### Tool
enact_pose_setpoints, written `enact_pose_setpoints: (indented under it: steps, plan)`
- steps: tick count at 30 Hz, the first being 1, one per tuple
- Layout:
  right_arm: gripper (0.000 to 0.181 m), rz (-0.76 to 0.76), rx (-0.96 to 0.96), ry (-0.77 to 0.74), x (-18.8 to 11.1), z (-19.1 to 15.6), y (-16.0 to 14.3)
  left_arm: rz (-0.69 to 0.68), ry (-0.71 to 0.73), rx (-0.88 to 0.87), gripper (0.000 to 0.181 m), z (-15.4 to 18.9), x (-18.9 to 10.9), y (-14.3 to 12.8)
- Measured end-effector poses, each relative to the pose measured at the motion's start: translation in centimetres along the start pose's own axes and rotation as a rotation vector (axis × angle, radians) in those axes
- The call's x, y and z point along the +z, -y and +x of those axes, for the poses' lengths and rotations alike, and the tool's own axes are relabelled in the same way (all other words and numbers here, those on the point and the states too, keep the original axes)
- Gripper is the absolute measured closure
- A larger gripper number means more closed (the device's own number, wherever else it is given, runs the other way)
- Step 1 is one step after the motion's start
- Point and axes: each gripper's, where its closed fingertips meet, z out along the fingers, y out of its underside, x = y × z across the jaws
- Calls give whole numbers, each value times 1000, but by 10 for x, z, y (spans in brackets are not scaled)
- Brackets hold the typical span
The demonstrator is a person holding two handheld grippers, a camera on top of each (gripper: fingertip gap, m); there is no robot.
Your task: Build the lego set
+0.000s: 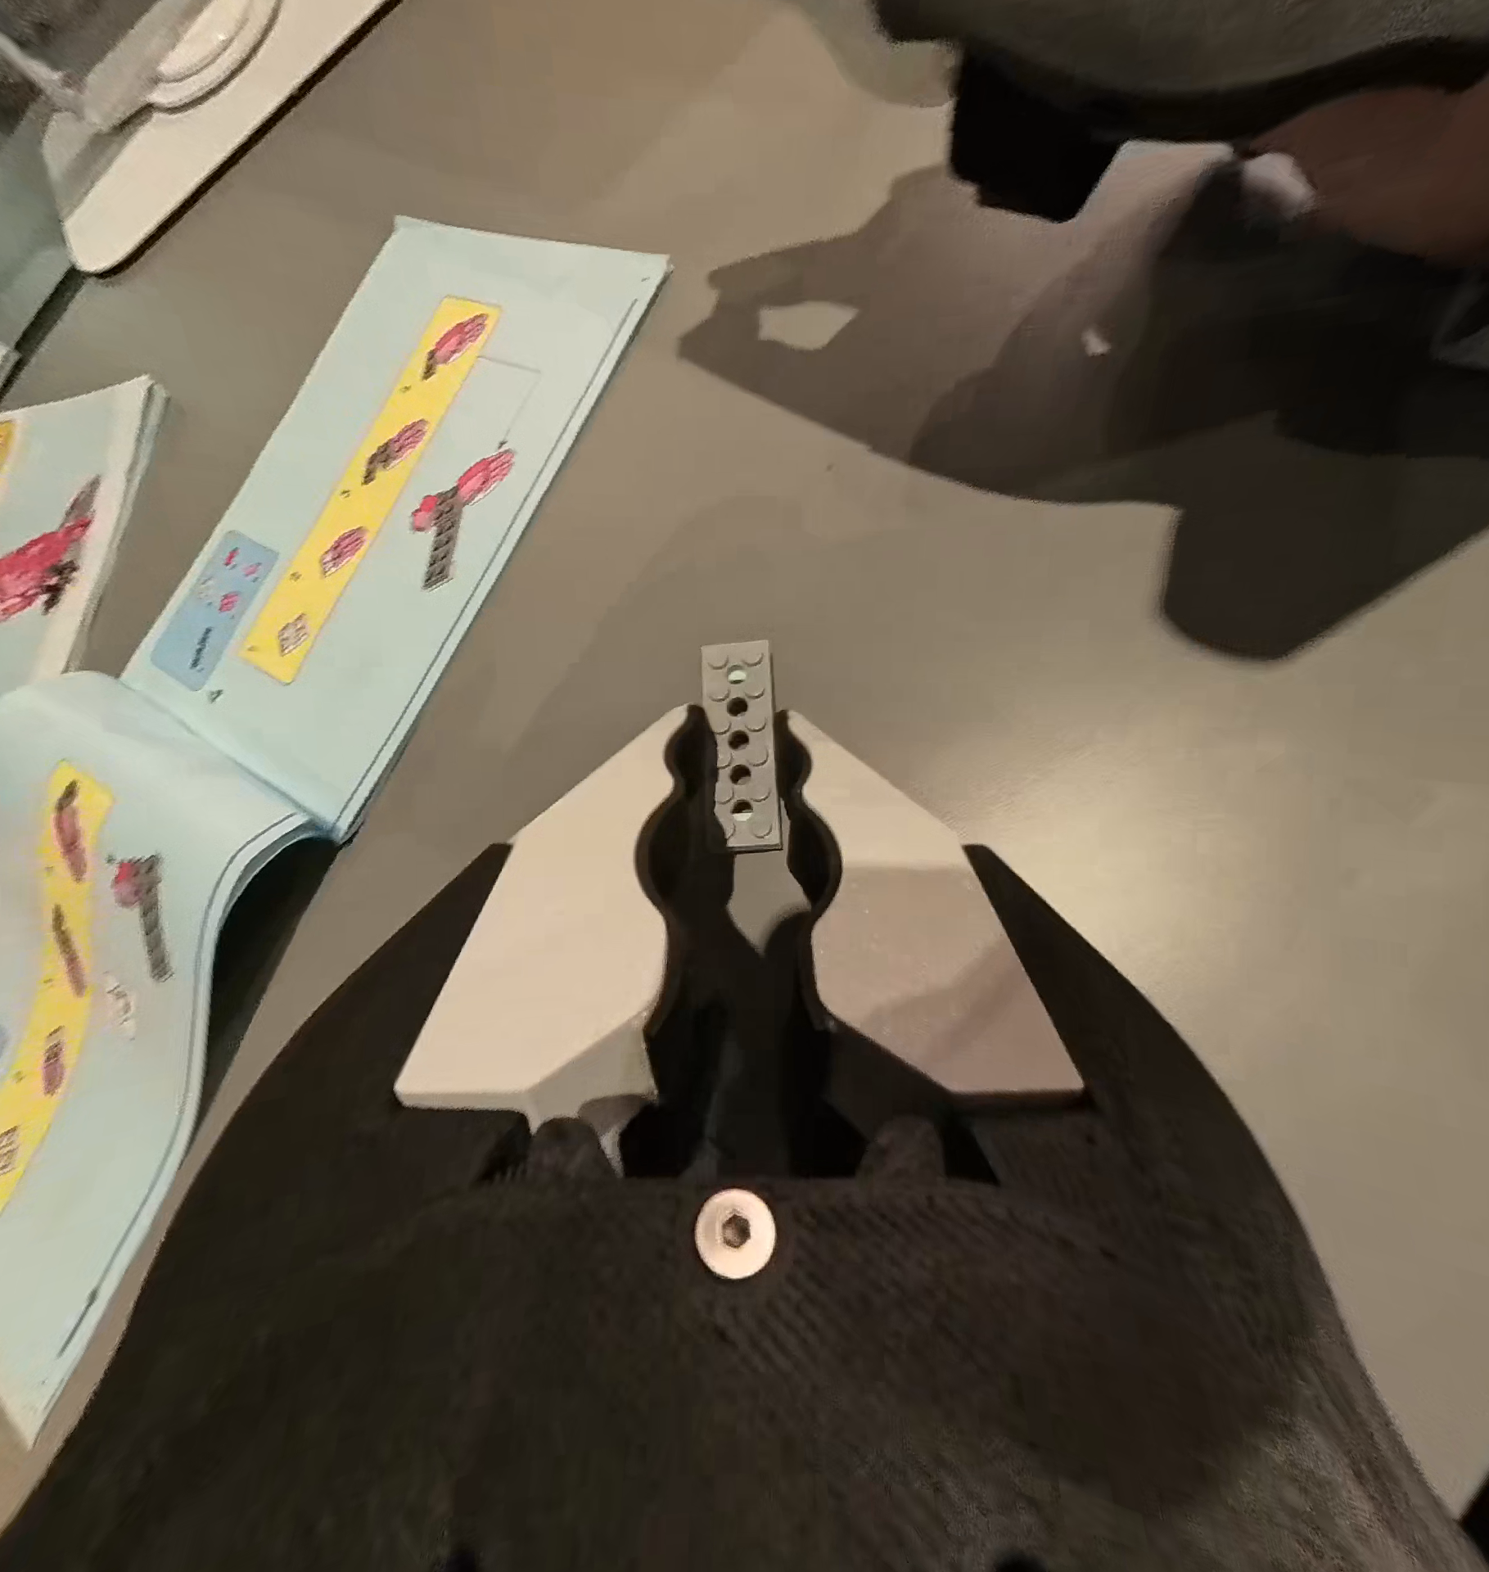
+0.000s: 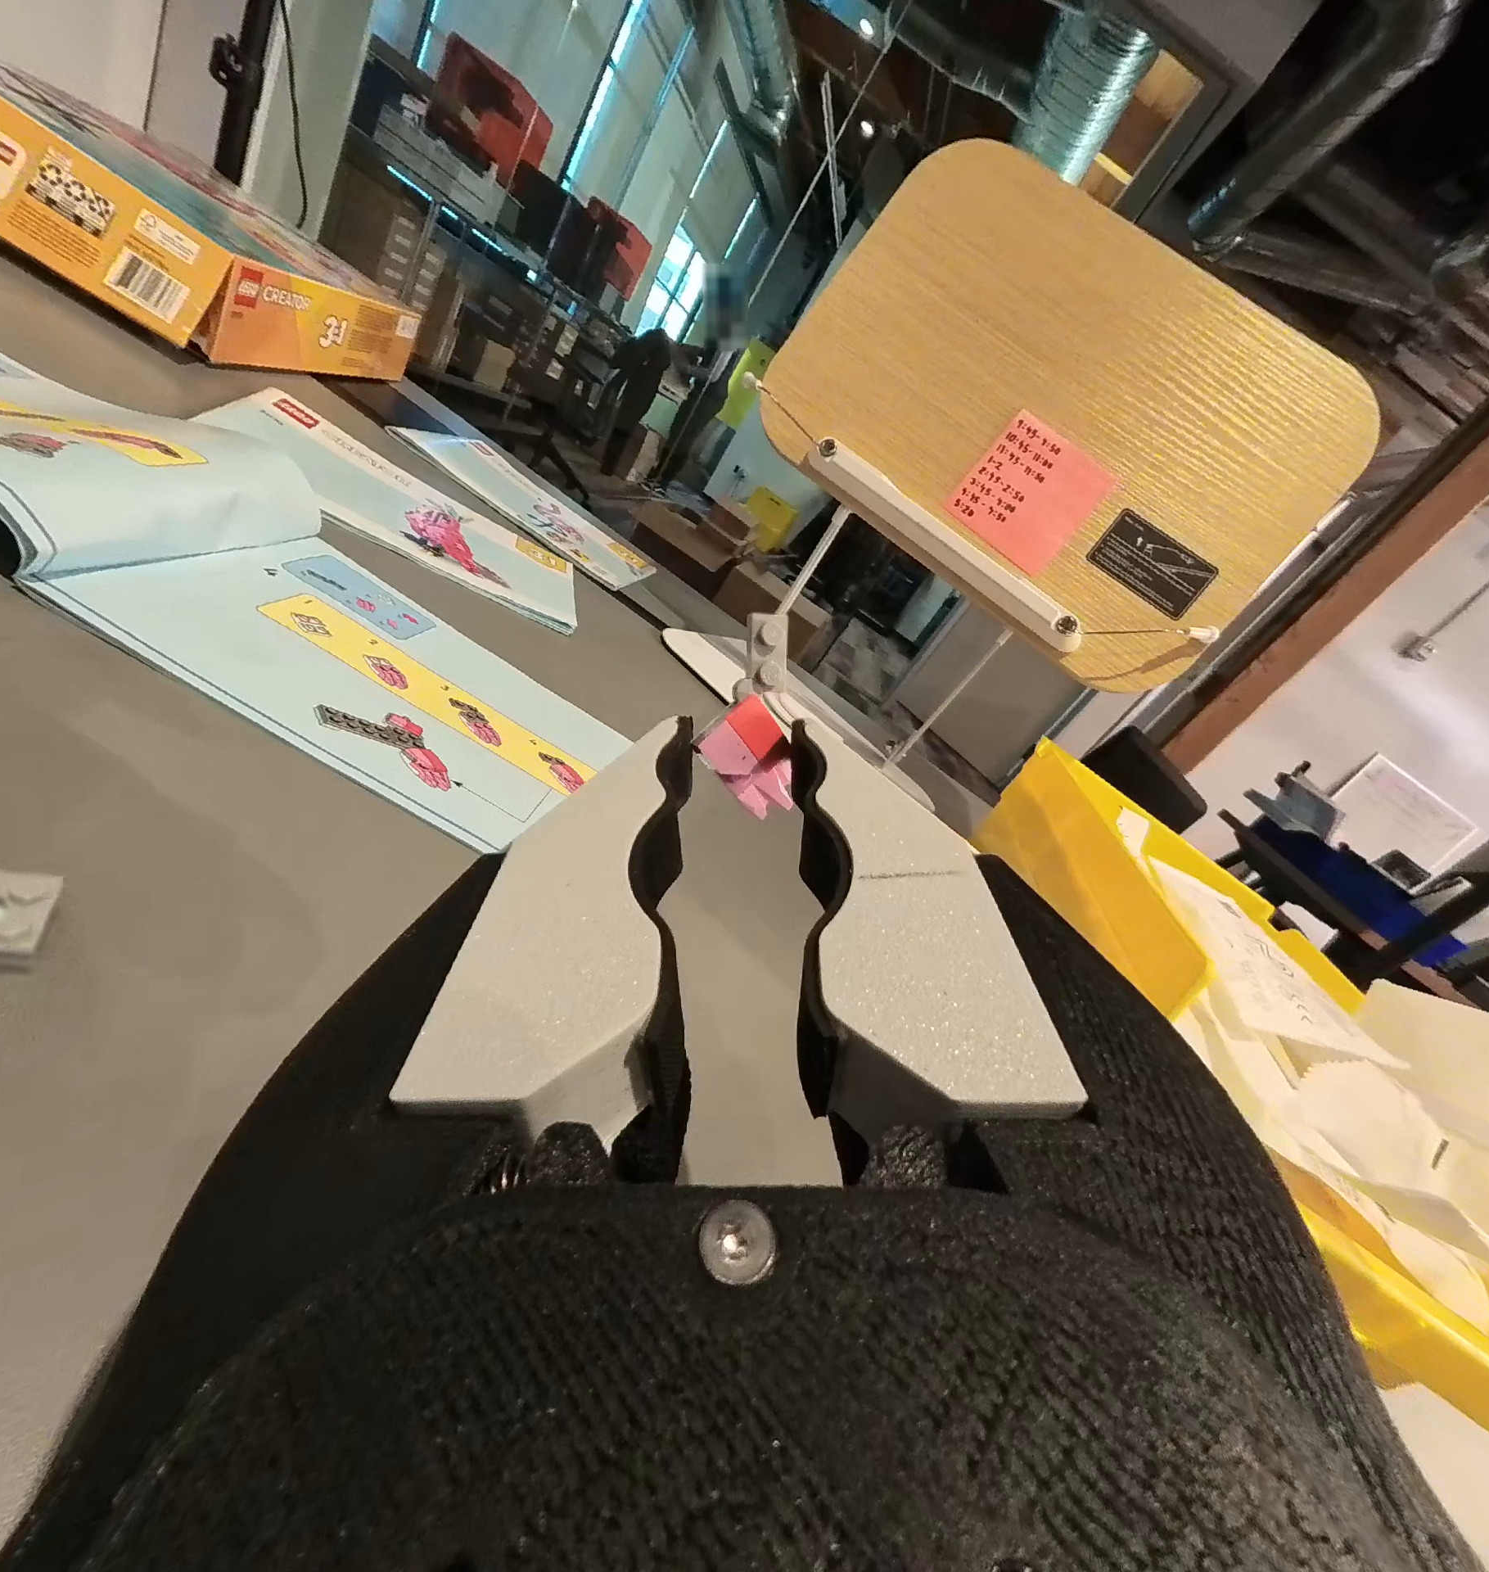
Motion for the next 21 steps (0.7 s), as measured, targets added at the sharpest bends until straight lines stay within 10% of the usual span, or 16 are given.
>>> enact_pose_setpoints:
  steps: [15,21]
  plan:
    - [160,34,-43,80,-4,-19,13,2,19,-87,166,-32,-10,-27]
    - [160,35,-110,218,-12,-49,20,47,-17,-173,136,-41,-21,-30]
